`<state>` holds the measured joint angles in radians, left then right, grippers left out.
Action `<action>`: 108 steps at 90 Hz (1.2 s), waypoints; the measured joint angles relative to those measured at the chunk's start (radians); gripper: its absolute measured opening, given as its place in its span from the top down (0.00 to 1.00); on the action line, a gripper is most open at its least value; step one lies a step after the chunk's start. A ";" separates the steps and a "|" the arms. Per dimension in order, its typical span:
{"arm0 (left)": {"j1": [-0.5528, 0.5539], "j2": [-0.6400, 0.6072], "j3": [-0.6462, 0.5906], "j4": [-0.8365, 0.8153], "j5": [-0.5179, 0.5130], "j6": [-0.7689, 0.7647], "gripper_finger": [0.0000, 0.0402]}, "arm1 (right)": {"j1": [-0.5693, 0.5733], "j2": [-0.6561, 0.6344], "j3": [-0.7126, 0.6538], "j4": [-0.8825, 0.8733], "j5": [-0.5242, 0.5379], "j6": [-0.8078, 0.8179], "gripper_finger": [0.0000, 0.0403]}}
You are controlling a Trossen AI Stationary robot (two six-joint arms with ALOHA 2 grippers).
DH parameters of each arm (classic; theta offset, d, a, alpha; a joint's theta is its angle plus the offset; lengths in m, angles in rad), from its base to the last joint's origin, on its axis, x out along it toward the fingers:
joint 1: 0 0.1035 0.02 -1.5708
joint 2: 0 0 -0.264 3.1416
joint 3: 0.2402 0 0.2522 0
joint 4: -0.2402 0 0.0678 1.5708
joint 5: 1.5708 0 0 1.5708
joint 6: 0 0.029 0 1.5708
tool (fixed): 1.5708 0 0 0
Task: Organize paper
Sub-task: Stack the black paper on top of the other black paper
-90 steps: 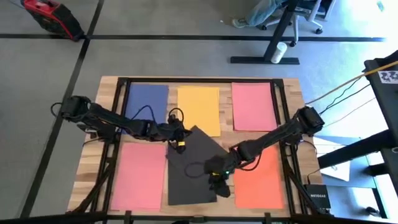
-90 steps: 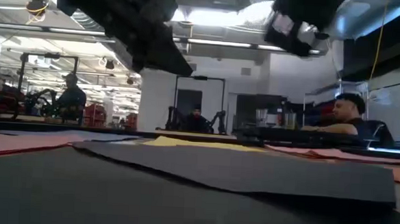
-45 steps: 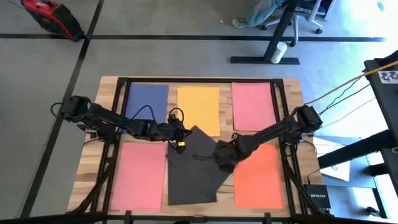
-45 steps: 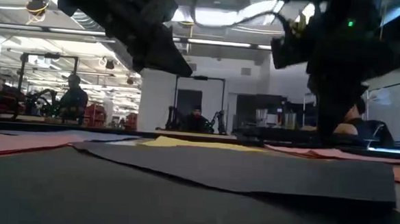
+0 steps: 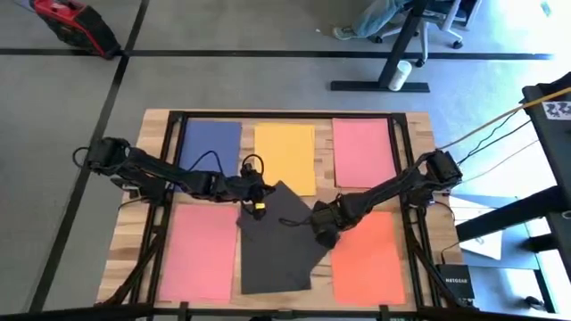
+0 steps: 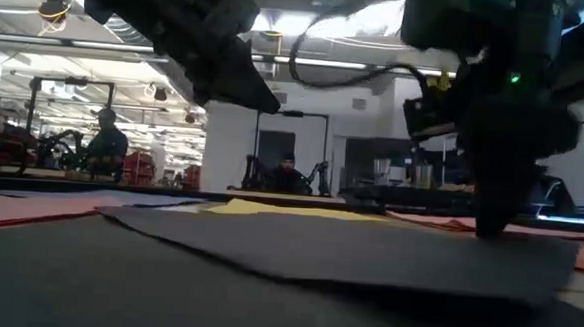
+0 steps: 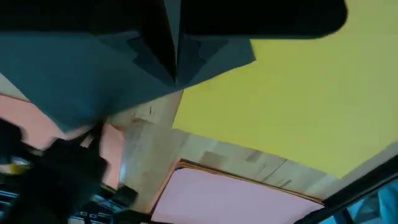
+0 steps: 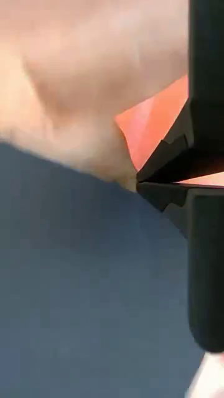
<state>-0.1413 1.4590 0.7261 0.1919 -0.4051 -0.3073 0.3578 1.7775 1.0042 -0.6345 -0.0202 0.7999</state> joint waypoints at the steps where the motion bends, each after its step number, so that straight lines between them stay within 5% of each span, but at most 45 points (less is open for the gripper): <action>1: 0.000 0.000 0.000 0.000 0.000 0.000 1.00 | 0.003 0.000 0.000 0.004 -0.006 0.004 1.00; 20: 0.000 0.000 0.000 0.000 0.000 0.000 1.00 | 0.054 0.000 -0.001 0.055 -0.059 0.038 1.00; 35: -0.003 0.000 0.000 -0.003 0.000 0.000 1.00 | 0.068 -0.032 0.001 0.046 0.035 0.056 1.00; 53: -0.002 0.000 0.000 -0.004 0.001 0.000 1.00 | 0.067 -0.107 0.059 -0.090 0.161 0.054 1.00; 71: -0.003 0.000 0.000 -0.018 0.001 -0.005 1.00 | 0.095 -0.133 0.059 -0.208 0.120 0.123 1.00; 108: -0.017 0.000 0.001 -0.059 0.067 -0.024 1.00 | 0.117 -0.083 -0.032 -0.024 0.127 0.194 1.00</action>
<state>-0.1582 1.4590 0.7273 0.1328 -0.3380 -0.3311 0.4753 1.6948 0.9726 -0.6581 0.1070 0.9936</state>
